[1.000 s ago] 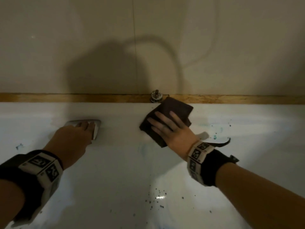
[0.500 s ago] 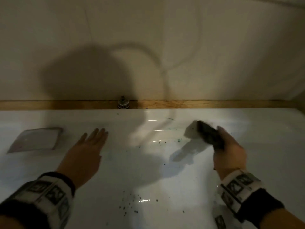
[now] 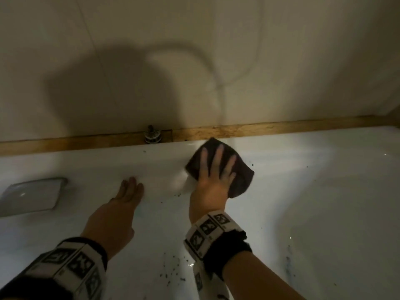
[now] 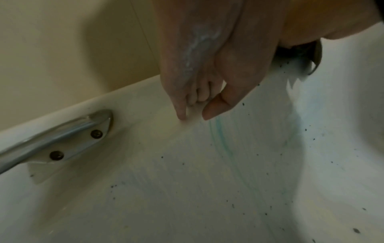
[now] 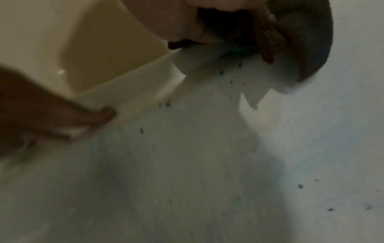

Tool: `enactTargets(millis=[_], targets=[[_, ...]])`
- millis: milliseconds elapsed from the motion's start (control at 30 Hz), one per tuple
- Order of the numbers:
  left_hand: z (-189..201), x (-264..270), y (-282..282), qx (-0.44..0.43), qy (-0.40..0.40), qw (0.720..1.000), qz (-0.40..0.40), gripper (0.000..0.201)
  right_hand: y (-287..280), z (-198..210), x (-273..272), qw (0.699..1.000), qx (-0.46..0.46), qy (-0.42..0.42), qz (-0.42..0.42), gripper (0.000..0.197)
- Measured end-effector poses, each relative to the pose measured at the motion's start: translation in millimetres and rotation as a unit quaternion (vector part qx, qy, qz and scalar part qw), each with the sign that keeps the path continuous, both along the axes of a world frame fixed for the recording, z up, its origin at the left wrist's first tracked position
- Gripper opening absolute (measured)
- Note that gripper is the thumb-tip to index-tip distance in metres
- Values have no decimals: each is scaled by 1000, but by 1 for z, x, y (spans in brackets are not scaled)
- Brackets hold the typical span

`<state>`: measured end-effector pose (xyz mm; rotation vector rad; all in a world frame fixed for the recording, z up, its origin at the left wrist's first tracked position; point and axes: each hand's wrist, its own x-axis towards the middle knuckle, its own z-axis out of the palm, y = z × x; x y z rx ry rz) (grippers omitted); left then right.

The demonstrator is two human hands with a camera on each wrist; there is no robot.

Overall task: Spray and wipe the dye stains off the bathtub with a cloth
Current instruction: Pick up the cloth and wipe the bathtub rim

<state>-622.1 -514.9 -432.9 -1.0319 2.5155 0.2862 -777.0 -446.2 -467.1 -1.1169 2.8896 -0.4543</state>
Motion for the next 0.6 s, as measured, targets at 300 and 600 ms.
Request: enactTargets(millis=[300,600], targets=[[13,-15,5,-12,-95,995,-10,76,58,1,7,960,-58,-68,266,48],[5,-11,5,-38,-80,996,0,75,-55,79,16,939,92,-24,331,60]])
